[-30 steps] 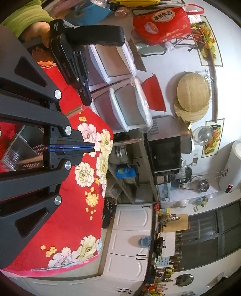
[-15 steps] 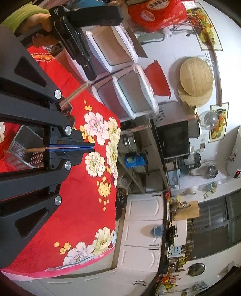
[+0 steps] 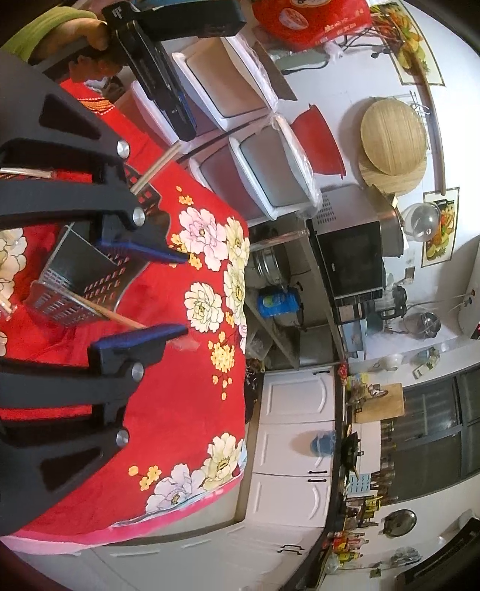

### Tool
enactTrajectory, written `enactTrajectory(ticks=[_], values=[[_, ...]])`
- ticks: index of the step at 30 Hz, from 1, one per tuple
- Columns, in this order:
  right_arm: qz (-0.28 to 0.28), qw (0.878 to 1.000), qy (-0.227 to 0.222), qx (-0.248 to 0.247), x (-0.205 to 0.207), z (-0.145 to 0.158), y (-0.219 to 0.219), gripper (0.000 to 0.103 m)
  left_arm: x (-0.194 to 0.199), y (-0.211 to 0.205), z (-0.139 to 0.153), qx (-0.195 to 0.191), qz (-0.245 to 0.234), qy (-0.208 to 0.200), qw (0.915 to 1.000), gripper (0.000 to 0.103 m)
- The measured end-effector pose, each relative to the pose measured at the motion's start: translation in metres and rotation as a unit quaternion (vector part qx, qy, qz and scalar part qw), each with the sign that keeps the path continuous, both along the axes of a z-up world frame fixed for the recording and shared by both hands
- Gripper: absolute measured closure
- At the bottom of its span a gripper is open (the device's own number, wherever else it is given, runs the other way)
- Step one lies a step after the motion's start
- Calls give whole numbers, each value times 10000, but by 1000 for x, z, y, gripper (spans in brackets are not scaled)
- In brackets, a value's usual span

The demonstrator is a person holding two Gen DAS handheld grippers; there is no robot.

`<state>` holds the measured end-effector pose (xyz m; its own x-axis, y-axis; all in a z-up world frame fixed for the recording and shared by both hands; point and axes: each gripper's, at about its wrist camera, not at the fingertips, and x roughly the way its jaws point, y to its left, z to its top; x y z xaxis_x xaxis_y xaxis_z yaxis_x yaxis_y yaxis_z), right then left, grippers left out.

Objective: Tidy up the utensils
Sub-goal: 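Lower both chopsticks into the caddy slots and open both grippers, then withdraw both open grippers from the caddy back toward the chopstick bundles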

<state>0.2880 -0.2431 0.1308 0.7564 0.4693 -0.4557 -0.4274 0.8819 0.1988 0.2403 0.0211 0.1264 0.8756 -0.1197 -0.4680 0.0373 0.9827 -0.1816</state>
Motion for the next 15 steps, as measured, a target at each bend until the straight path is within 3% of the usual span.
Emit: enactTrajectory(ticks=[9,15], values=[[68,9998,-70,-194,-15,-1,7,34,-17,1,5,8,-8,-133,9999,26],[15,9997,-133,-209,-25,-3,4,25,-31,-1,7,27,-45,-243,9997,14]])
